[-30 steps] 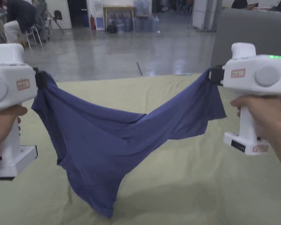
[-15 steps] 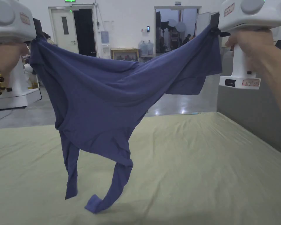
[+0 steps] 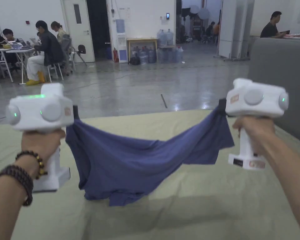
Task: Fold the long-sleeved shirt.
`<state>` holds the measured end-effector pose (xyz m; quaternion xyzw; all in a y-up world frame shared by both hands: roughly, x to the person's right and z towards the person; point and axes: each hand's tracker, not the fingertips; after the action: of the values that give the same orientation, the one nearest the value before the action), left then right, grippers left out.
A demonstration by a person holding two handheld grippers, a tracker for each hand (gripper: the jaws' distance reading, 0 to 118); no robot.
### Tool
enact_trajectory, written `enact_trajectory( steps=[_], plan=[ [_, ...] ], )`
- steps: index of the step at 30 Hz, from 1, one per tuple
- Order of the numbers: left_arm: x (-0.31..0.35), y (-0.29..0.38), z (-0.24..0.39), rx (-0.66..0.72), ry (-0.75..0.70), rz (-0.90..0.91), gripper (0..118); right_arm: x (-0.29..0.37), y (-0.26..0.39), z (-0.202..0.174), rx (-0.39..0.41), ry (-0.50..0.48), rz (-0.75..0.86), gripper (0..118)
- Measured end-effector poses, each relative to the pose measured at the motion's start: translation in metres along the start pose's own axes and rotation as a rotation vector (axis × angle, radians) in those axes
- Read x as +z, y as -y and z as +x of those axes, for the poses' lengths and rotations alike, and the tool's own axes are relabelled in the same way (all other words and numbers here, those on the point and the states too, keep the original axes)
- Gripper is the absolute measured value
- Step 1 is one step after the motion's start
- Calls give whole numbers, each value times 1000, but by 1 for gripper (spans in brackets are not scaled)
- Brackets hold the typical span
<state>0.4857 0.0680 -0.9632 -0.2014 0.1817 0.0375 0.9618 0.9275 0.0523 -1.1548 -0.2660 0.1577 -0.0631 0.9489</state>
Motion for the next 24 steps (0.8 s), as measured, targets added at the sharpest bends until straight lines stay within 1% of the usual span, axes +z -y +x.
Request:
enact_trajectory(
  steps=[3, 5, 6, 8, 9, 10, 12, 14, 16, 17, 18, 19, 20, 22, 24],
  plan=[
    [8, 35, -10, 59, 36, -32, 0, -2, 37, 8, -16, -11, -28, 6],
    [29, 51, -18, 85, 62, -42, 0, 17, 56, 13, -24, -30, -21, 6],
    [47, 63, -22, 111, 83, -18, 0, 31, 70, 17, -24, -45, -8, 6],
    [79, 87, -32, 115, 78, -14, 0, 58, 102, 25, -9, -71, -14, 6],
    [99, 107, -35, 139, 70, 8, 0, 75, 121, 28, 17, -74, -12, 6],
    [116, 124, -35, 132, 66, 2, 0, 88, 139, 31, 45, -75, -21, 6],
    [159, 169, -37, 110, 32, 13, 0, 120, 185, 41, 53, -77, -40, 6],
    [201, 217, -37, 103, 34, 0, 0, 155, 229, 46, 36, -98, -83, 6],
    [233, 265, -39, 120, 8, -59, 0, 183, 273, 51, 35, -100, -131, 6],
    [244, 286, -40, 142, 18, -91, 0, 181, 291, 61, 39, -100, -171, 6],
    [256, 307, -40, 142, 29, -146, 0, 191, 311, 63, 45, -83, -210, 6],
    [261, 324, -42, 129, 20, -176, 0, 198, 329, 65, 56, -74, -254, 6],
    [266, 337, -44, 132, 17, -192, 0, 202, 344, 66, 83, -73, -300, 6],
    [269, 354, -47, 132, 18, -231, 0, 198, 370, 73, 139, -22, -344, 6],
    [261, 363, -53, 125, 19, -242, 0, 191, 383, 77, 147, -12, -384, 6]
  ],
)
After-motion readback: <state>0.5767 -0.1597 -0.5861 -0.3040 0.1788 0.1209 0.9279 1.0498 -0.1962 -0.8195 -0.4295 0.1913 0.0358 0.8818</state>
